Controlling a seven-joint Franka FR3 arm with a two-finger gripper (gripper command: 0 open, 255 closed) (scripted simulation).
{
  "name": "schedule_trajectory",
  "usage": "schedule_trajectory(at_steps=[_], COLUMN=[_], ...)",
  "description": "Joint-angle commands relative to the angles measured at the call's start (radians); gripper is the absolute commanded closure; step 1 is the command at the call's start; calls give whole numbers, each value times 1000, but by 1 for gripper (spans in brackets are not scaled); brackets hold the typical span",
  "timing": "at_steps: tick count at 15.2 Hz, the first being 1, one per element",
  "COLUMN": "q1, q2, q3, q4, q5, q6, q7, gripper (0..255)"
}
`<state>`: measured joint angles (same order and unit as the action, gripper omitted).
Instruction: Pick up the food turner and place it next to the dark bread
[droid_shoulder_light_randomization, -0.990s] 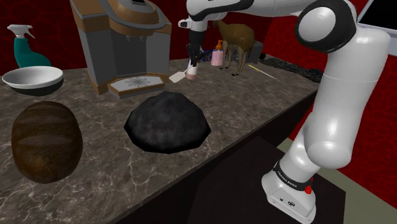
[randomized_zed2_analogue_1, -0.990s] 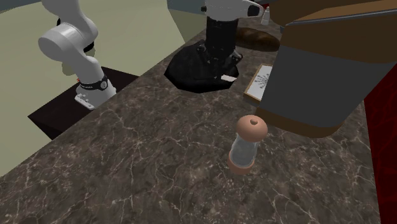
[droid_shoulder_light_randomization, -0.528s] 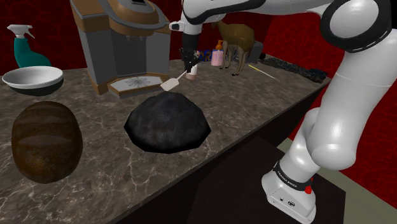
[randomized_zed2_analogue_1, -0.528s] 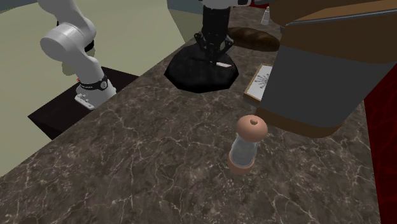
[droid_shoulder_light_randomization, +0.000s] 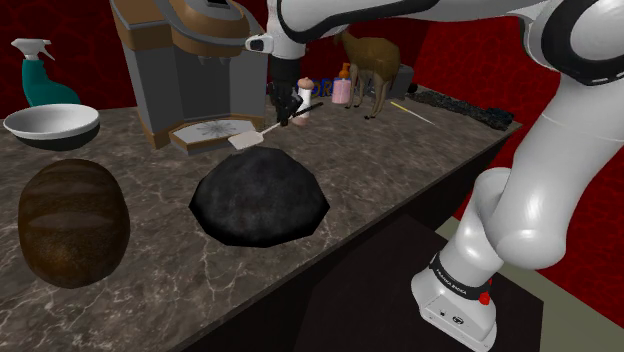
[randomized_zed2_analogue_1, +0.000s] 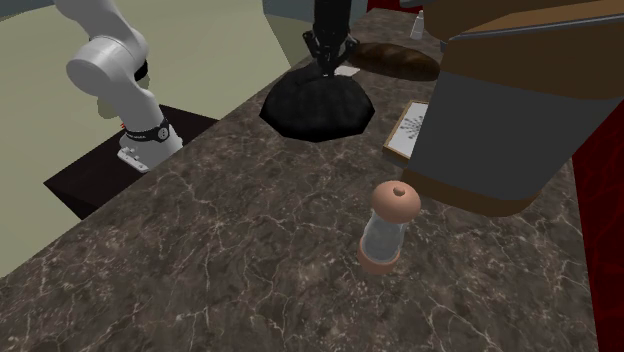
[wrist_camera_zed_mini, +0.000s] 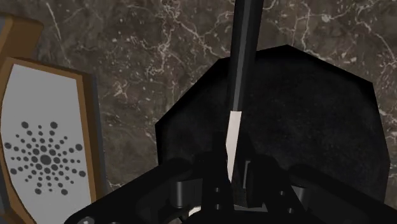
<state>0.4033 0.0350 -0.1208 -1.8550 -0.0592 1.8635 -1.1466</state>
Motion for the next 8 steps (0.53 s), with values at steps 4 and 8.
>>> schedule_trajectory(at_steps=[4,8], q1=[61,108], q2=[-30,-34], q3=[58,105], q4=[-40,-43], q5=[-1,3], q6=[2,-3], q7=[121,214], gripper=[255,255])
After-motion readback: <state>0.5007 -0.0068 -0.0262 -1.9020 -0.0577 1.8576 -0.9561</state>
